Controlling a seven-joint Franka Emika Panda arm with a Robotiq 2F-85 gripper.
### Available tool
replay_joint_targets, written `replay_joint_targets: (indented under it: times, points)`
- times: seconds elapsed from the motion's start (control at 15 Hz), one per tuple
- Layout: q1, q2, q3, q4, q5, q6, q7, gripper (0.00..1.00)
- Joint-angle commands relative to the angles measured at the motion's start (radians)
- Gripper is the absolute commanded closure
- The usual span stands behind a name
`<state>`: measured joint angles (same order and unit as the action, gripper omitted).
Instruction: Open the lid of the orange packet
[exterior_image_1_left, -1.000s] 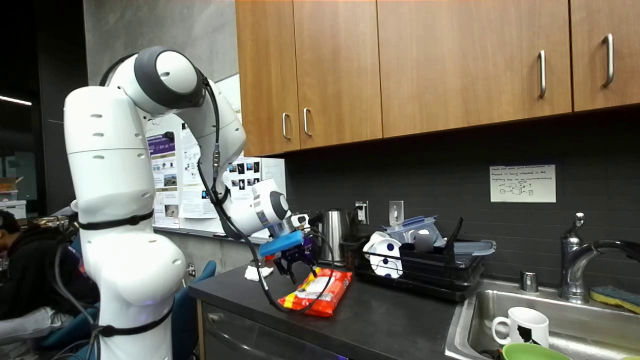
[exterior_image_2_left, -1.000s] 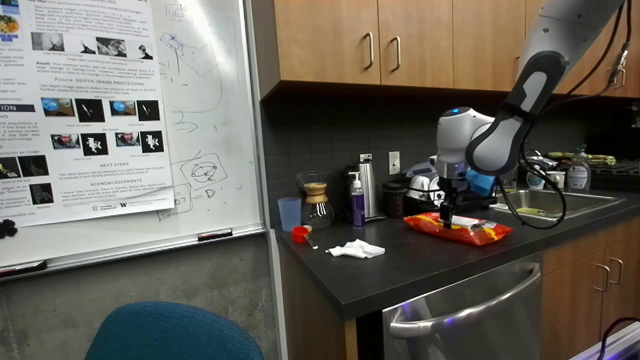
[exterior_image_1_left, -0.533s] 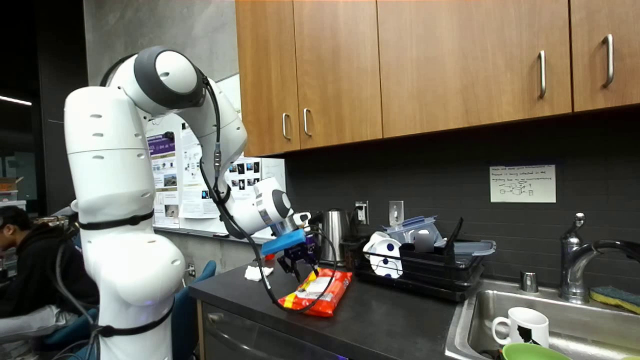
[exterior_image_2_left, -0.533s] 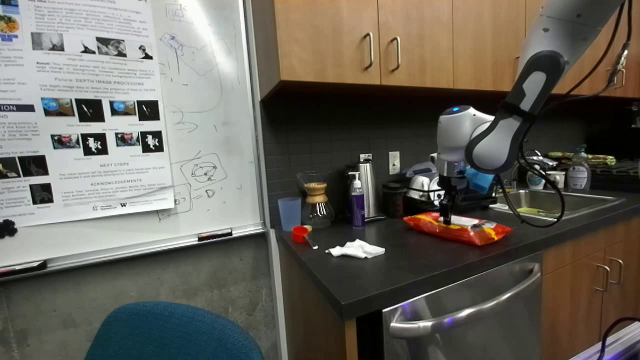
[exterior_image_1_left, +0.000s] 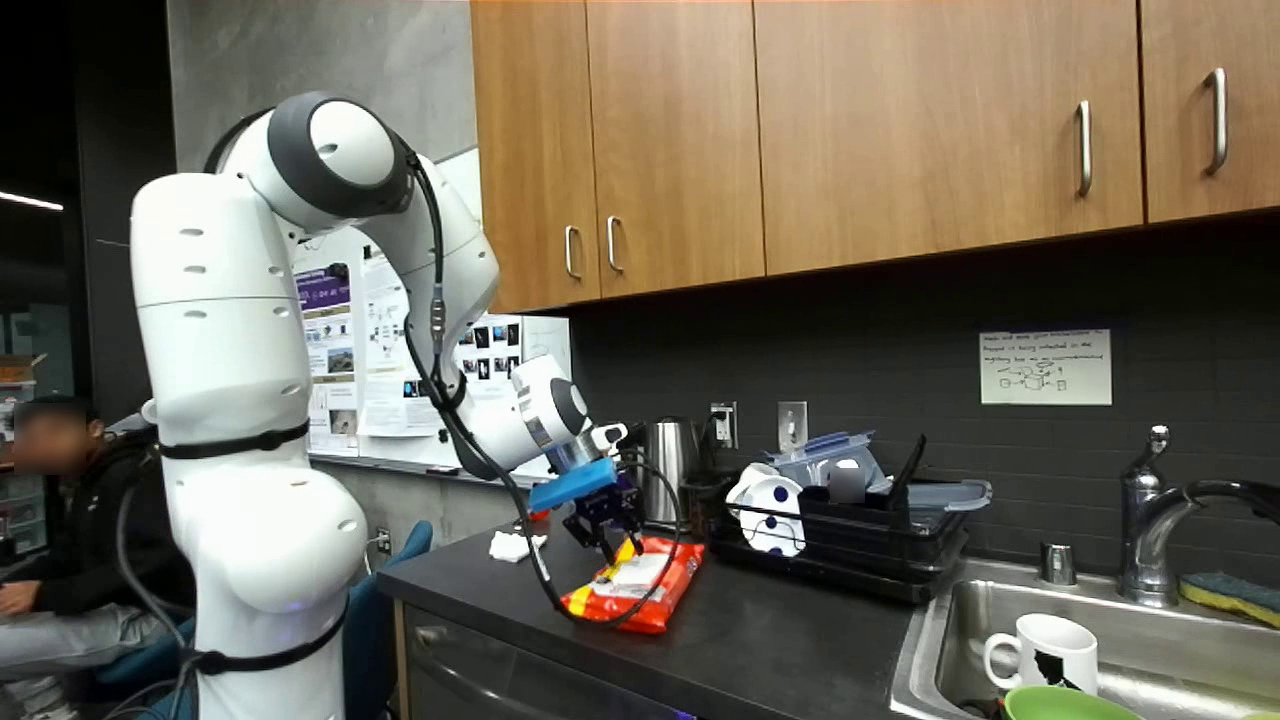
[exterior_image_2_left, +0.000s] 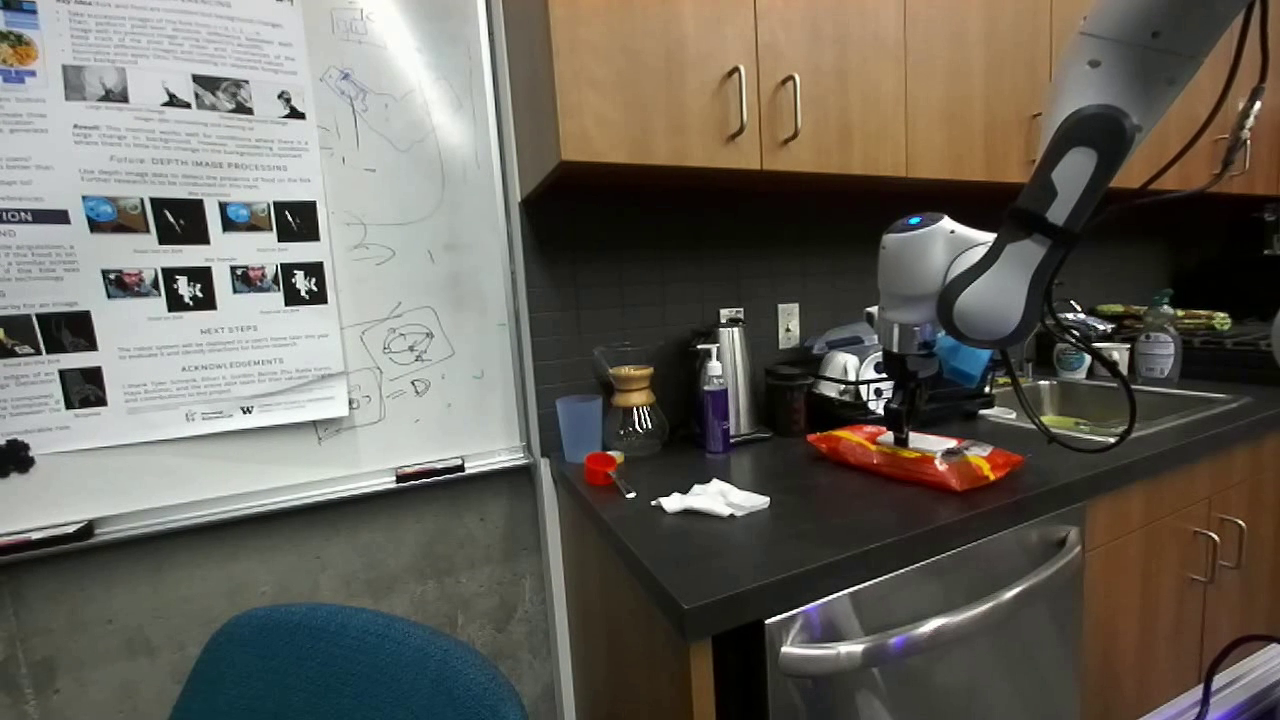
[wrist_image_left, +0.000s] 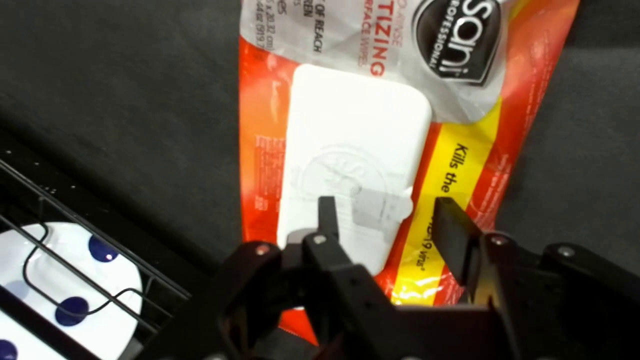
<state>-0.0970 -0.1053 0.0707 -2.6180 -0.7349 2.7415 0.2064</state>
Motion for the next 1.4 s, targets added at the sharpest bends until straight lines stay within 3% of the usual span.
replay_joint_targets:
  times: [0.0,0.4,0.53,0.8,0.93,1.33]
  points:
    - [-0.014,0.017,0.001,0.014,-0.049,0.002,0.039,0.48]
    - [-0.016,0.037,0.003,0.019,-0.069,0.001,0.06,0.52]
    - [-0.015,0.042,0.003,0.023,-0.073,0.001,0.066,0.77]
    - [-0.013,0.05,0.005,0.029,-0.081,0.001,0.071,1.0]
    - [-0.013,0.048,0.005,0.029,-0.083,0.003,0.069,0.97]
    - [-0.012,0.04,0.008,0.029,-0.084,0.001,0.068,1.0]
